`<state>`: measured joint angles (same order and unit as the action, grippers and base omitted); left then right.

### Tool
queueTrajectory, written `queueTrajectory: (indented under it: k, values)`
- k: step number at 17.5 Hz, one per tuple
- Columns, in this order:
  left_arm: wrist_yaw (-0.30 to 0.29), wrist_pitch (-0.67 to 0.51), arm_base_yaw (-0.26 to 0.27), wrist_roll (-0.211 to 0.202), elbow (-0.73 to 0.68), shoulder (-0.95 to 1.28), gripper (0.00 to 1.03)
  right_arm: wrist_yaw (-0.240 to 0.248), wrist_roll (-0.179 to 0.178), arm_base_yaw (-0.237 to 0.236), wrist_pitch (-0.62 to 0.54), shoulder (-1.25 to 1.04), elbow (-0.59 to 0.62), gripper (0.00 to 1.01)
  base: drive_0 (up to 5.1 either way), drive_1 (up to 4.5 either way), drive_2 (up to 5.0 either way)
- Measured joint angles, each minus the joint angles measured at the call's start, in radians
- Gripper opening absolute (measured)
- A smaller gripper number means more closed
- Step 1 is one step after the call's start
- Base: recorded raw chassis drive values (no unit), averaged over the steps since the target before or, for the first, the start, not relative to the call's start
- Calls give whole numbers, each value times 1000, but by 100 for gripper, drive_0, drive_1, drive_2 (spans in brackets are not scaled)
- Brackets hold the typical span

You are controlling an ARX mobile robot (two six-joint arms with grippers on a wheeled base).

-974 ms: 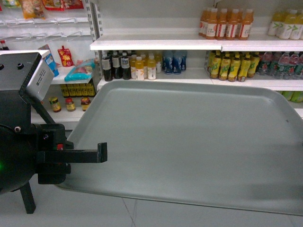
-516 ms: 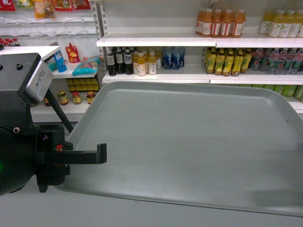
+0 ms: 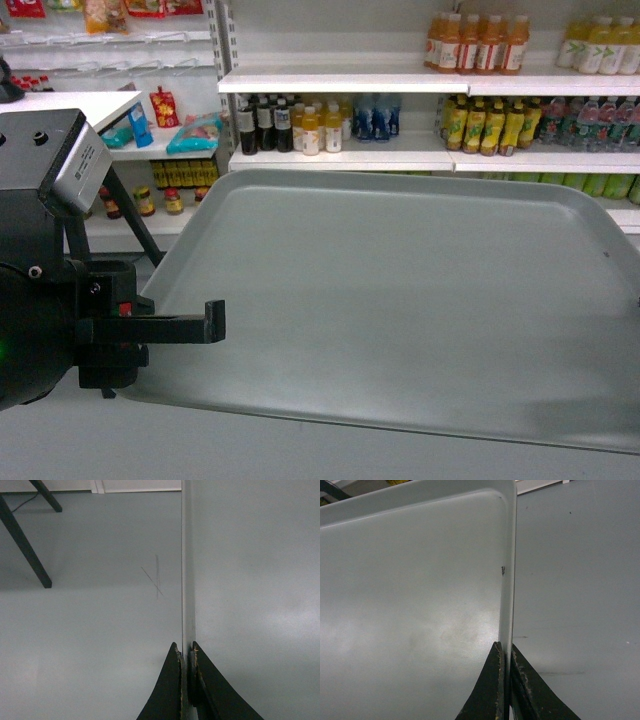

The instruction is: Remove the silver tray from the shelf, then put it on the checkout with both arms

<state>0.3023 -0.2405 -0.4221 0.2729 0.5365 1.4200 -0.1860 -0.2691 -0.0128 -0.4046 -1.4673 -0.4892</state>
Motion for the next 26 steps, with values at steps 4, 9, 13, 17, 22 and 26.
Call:
queueTrajectory:
  k: [4,9,13,17,22,26]
  values:
    - [0,0,0,0,0,0,3,0,0,0,0,0,0,3,-476,153,349]
    - [0,1,0,0,0,0,3,-1,0,0,1,0,0,3,-489,138,338]
    - [0,0,0,0,0,0,3,-2,0,0,0,0,0,3,-485,142,342]
    - [0,5,0,0,0,0,3,-2,0,0,2,0,0,3,-496,146,324]
    - [0,-1,0,0,0,0,3,-2,0,0,-4,2,0,3,-490,248,248]
    - [0,2,0,0,0,0,3,-2,0,0,1,1,0,3,-496,245,245]
